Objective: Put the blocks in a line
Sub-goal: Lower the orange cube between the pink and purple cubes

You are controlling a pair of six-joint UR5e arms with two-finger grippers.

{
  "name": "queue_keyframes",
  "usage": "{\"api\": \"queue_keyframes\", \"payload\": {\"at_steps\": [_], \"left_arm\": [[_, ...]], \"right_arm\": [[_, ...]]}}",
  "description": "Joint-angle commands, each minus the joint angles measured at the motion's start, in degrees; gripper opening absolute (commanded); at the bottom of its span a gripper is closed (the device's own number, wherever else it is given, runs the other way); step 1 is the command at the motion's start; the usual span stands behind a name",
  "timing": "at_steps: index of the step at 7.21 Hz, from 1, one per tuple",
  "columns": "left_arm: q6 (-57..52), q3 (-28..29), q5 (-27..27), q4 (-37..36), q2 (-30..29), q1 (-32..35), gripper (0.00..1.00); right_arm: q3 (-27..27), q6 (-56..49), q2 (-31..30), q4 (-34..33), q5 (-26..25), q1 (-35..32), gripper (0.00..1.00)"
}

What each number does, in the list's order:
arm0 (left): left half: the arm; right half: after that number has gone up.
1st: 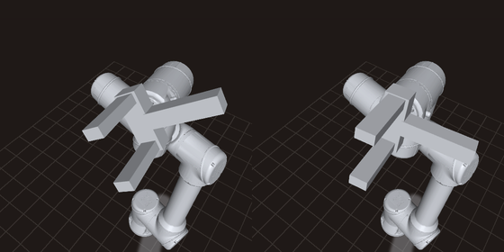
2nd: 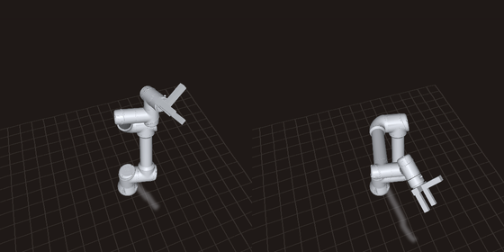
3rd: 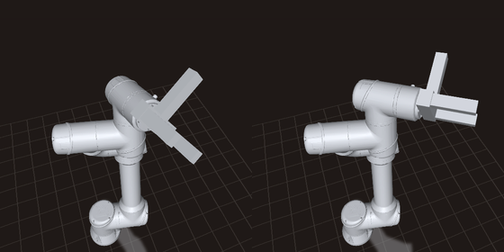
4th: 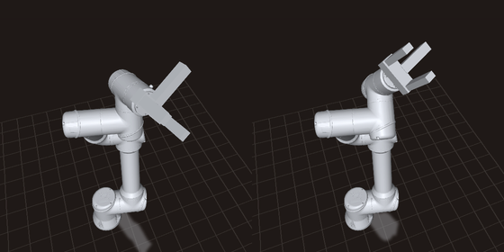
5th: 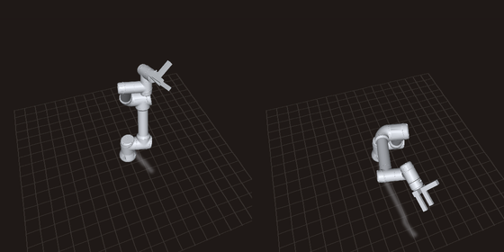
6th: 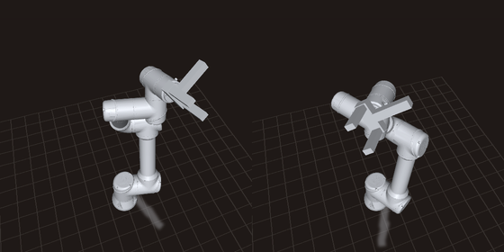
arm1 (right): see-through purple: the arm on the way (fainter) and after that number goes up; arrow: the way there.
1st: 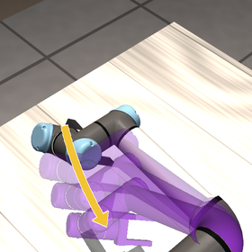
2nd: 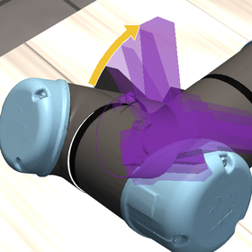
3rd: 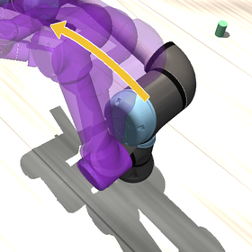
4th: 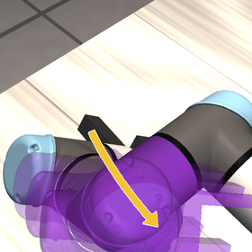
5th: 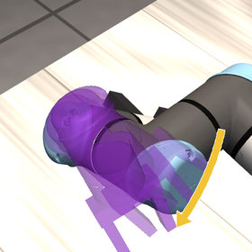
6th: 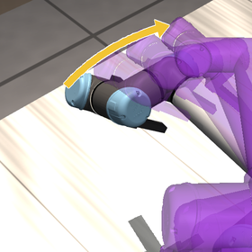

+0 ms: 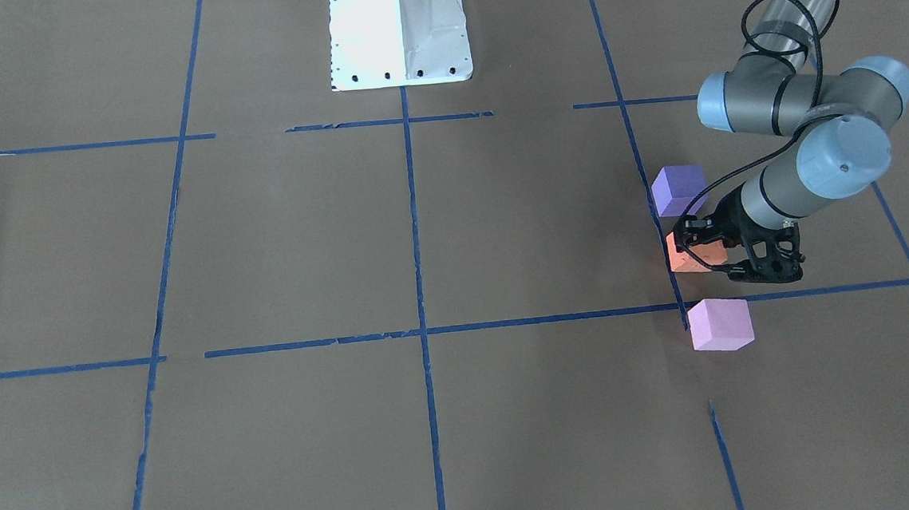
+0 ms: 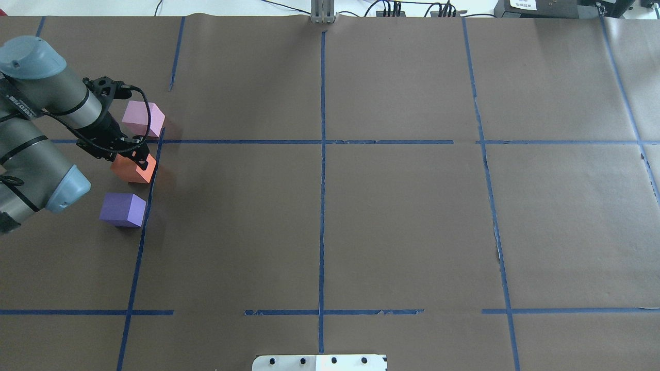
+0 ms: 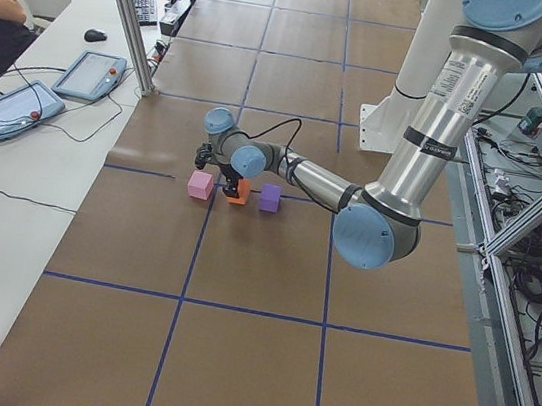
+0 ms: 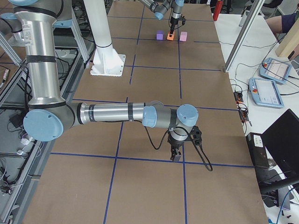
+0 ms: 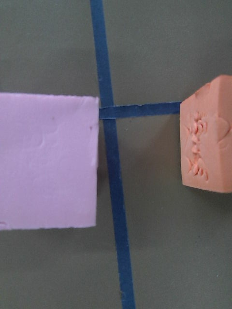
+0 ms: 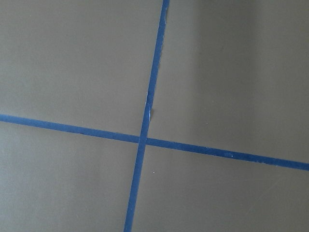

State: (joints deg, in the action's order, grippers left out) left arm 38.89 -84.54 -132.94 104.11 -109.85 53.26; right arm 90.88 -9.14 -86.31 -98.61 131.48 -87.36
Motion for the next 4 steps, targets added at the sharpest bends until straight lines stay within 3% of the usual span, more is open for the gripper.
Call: {"api": "queue_keyframes", "payload": {"at_steps": [1, 2, 3, 4], "left_arm": [[0.0, 0.3, 0.0, 0.0, -0.1, 0.0, 0.62], [0.0, 0.3, 0.0, 0.0, 0.0, 0.0, 0.86], [0.0, 0.3, 0.0, 0.0, 0.0, 0.1, 0.99], [0.0, 0.2, 0.0, 0.0, 0.0, 0.1, 0.99]], "right_arm": [[0.0, 0.0, 0.0, 0.0, 0.0, 0.0, 1.00], [0.0, 0.0, 0.0, 0.0, 0.0, 0.0, 1.00], [0.0, 0.0, 0.0, 0.0, 0.0, 0.0, 1.00], [0.0, 0.0, 0.0, 0.0, 0.0, 0.0, 1.00]]}}
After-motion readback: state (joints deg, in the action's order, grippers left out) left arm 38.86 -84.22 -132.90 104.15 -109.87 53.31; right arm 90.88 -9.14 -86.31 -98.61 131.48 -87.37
